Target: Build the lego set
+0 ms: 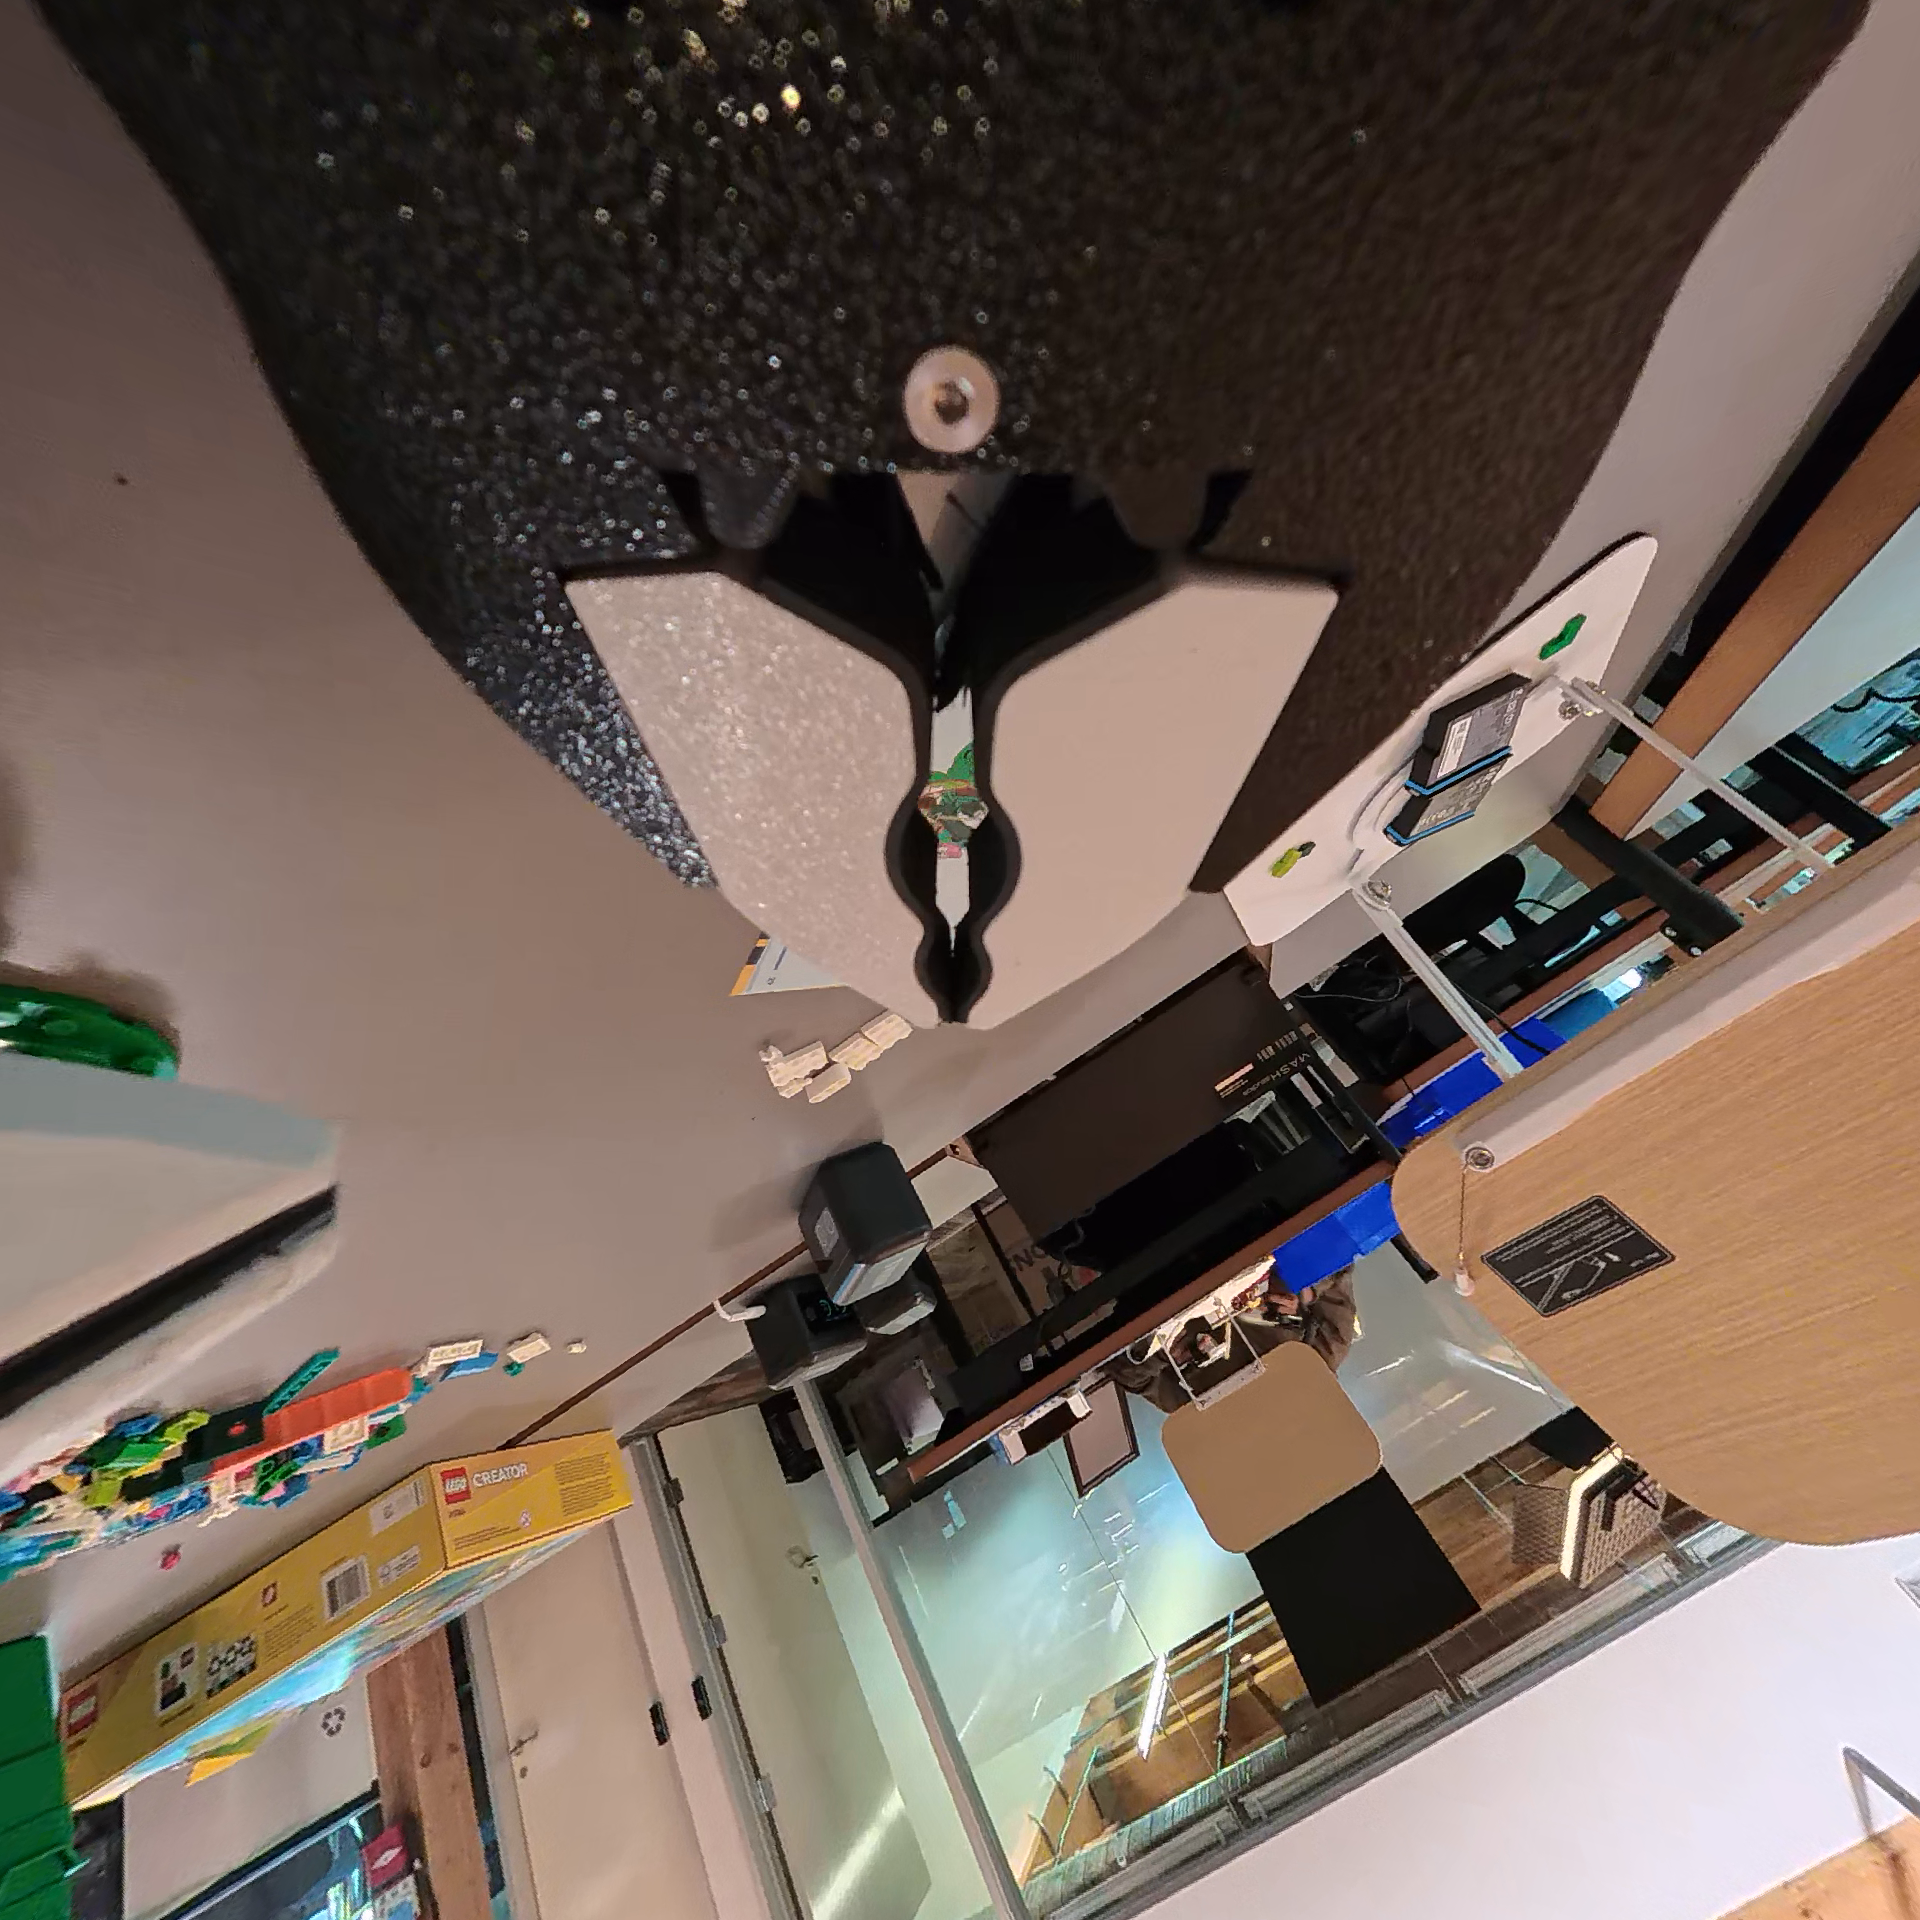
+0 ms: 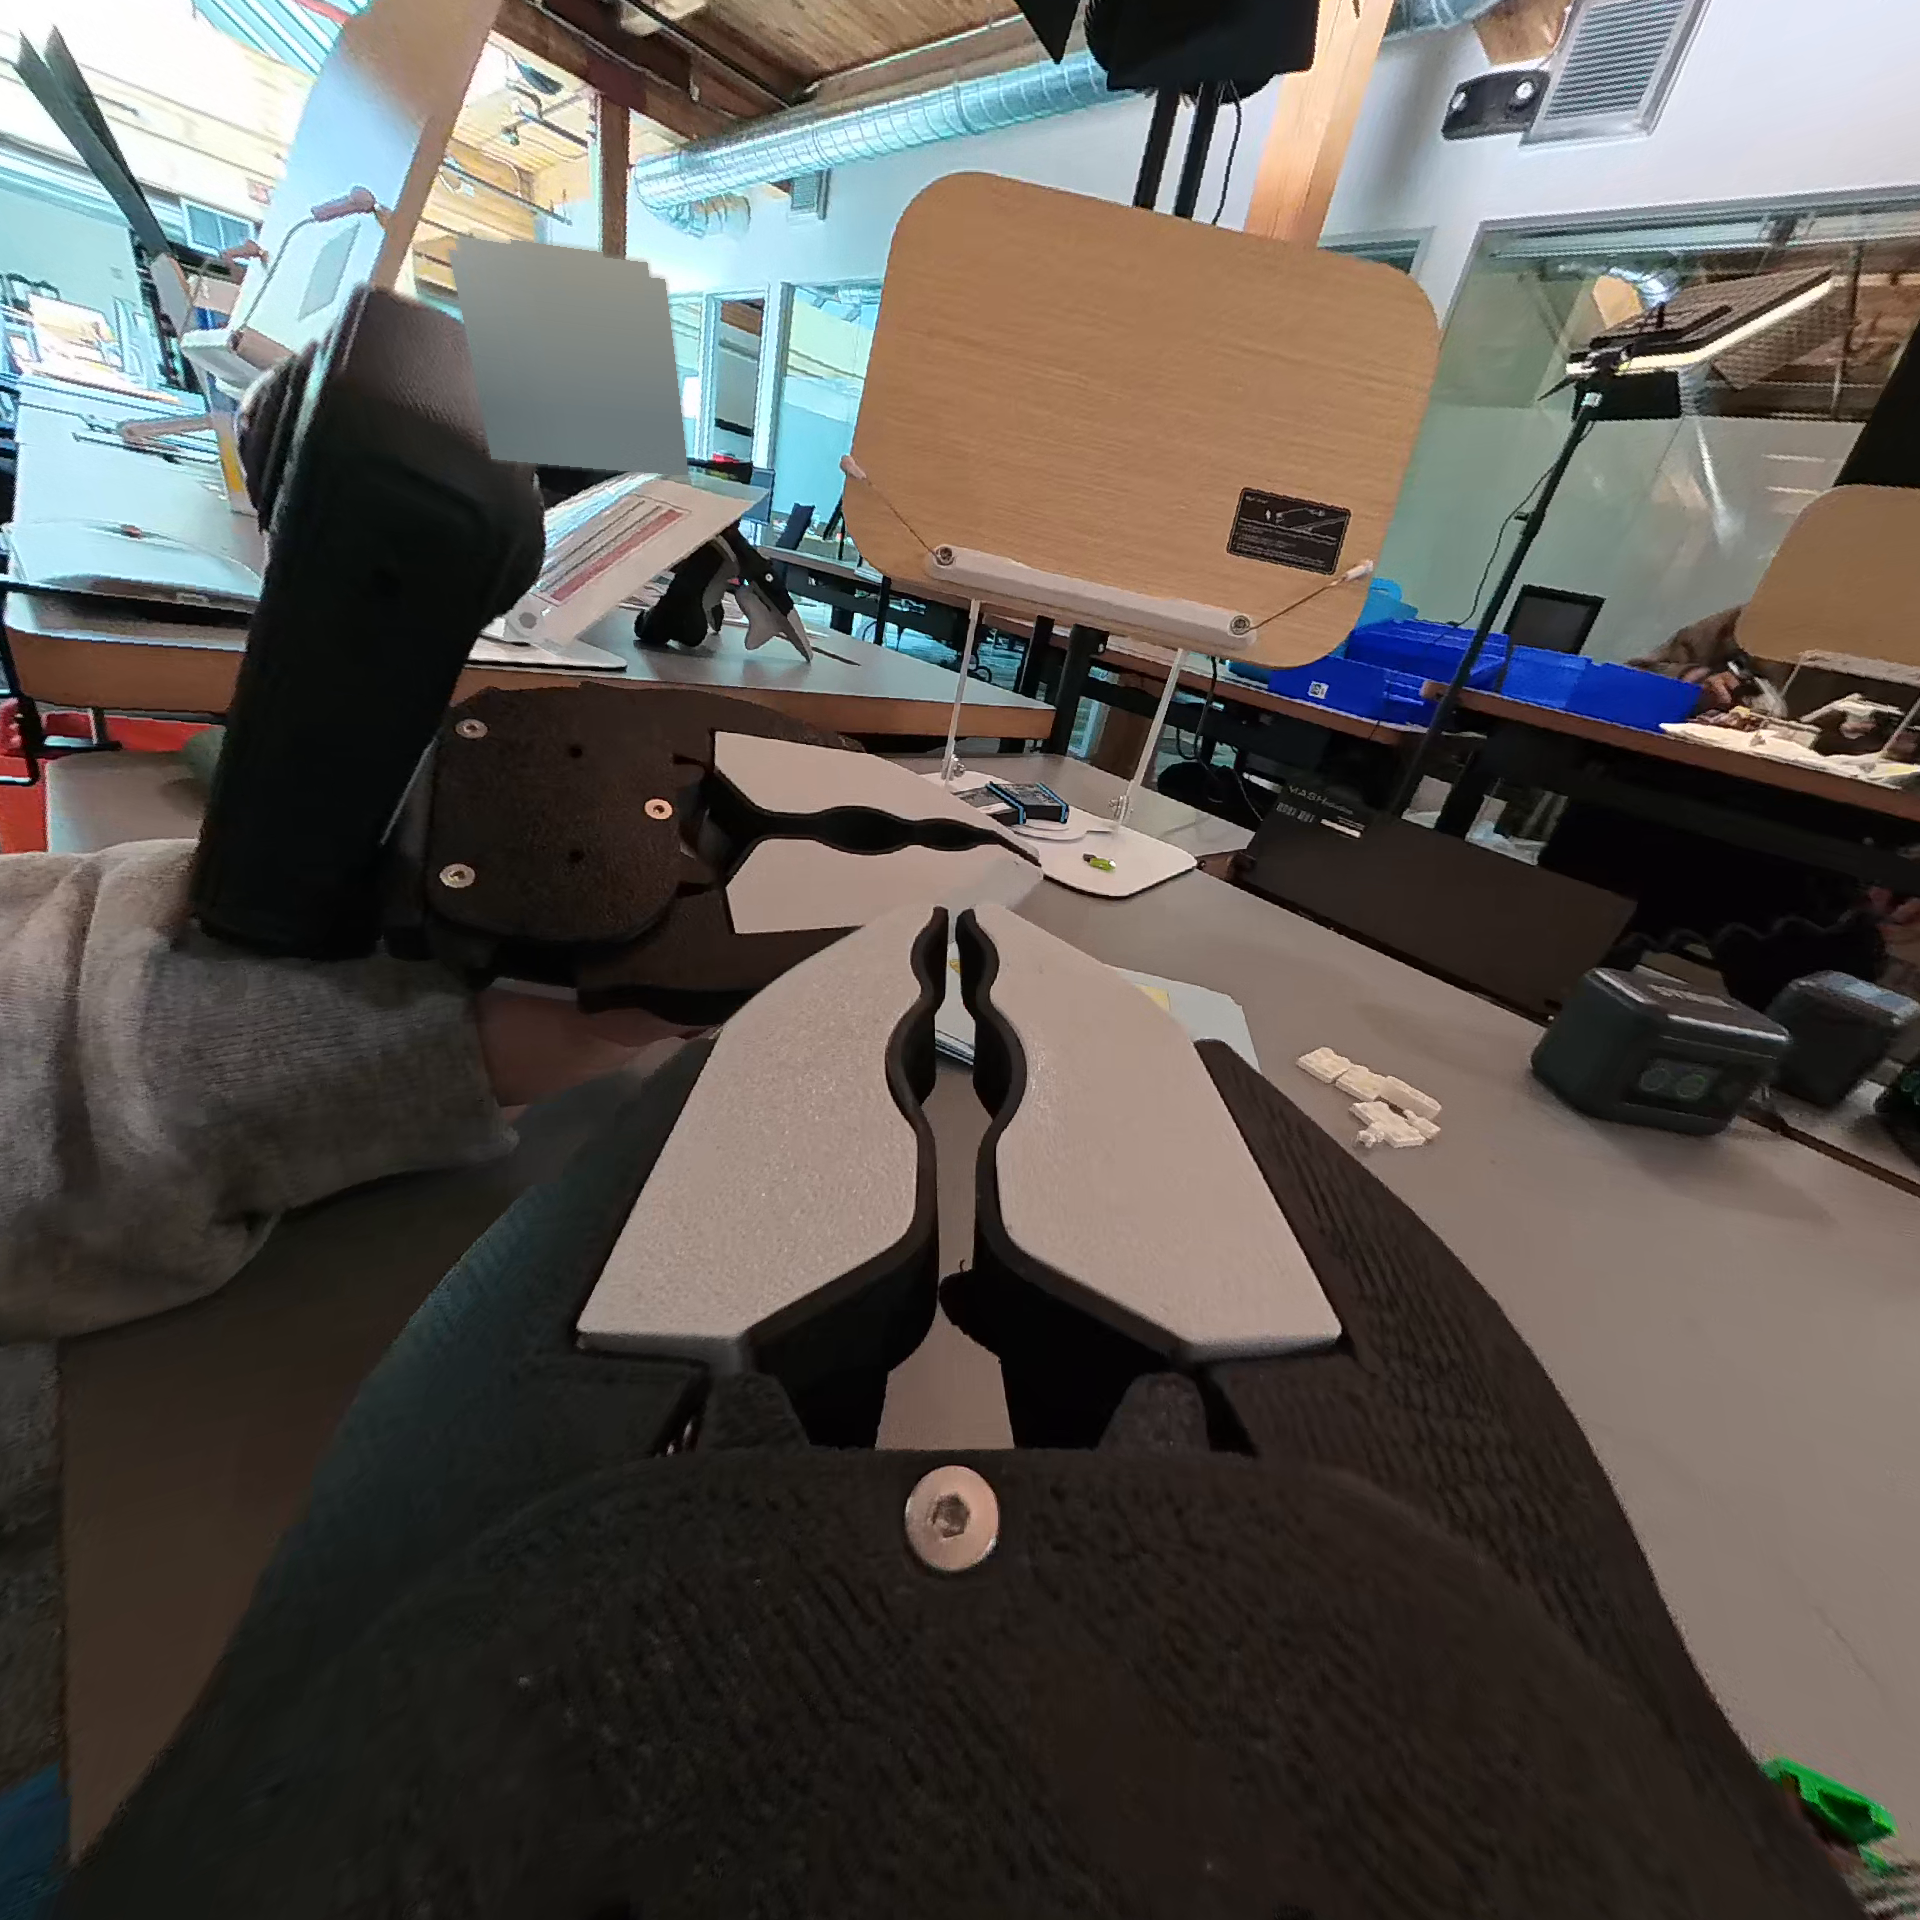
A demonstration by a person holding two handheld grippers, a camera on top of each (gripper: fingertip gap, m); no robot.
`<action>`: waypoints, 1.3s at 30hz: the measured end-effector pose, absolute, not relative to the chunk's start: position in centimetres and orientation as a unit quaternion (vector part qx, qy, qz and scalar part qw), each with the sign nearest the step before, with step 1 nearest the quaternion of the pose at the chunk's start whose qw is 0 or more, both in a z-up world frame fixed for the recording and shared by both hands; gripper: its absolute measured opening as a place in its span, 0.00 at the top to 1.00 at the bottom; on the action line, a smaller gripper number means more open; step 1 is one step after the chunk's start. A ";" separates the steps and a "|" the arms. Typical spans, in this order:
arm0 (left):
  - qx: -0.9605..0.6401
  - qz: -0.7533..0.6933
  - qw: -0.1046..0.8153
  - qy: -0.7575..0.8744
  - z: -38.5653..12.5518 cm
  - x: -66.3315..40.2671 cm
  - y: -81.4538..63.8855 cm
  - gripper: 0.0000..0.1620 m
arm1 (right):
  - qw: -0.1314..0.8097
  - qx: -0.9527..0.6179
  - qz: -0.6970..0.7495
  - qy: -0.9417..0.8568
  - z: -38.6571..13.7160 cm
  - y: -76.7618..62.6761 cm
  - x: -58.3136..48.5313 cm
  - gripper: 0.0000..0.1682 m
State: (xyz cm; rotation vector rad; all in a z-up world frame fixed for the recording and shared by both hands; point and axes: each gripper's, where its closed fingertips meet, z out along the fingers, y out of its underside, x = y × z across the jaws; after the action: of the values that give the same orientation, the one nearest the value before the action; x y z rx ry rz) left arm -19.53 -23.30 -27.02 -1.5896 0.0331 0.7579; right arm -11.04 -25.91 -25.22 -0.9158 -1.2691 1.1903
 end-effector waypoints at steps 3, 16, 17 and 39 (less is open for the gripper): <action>-0.689 0.343 0.638 0.017 -26.7 -19.5 -23.3 1.00 | 0.553 -0.389 0.511 -0.532 -25.0 -25.9 -10.9 1.00; -0.692 0.353 0.629 0.032 -27.0 -19.4 -23.2 1.00 | 0.544 -0.388 0.524 -0.528 -24.9 -26.0 -10.7 1.00; -0.692 0.354 0.629 0.034 -27.0 -19.3 -23.1 1.00 | 0.545 -0.387 0.523 -0.529 -24.9 -26.0 -10.7 1.00; -0.695 0.349 0.627 0.044 -27.3 -19.1 -22.9 1.00 | 0.553 -0.371 0.512 -0.542 -25.0 -26.6 -10.7 0.99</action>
State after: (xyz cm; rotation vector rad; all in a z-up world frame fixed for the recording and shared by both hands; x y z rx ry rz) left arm -19.07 -22.87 -27.25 -1.5943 0.1015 0.8011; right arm -10.71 -26.58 -25.02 -0.8762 -1.2814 1.2111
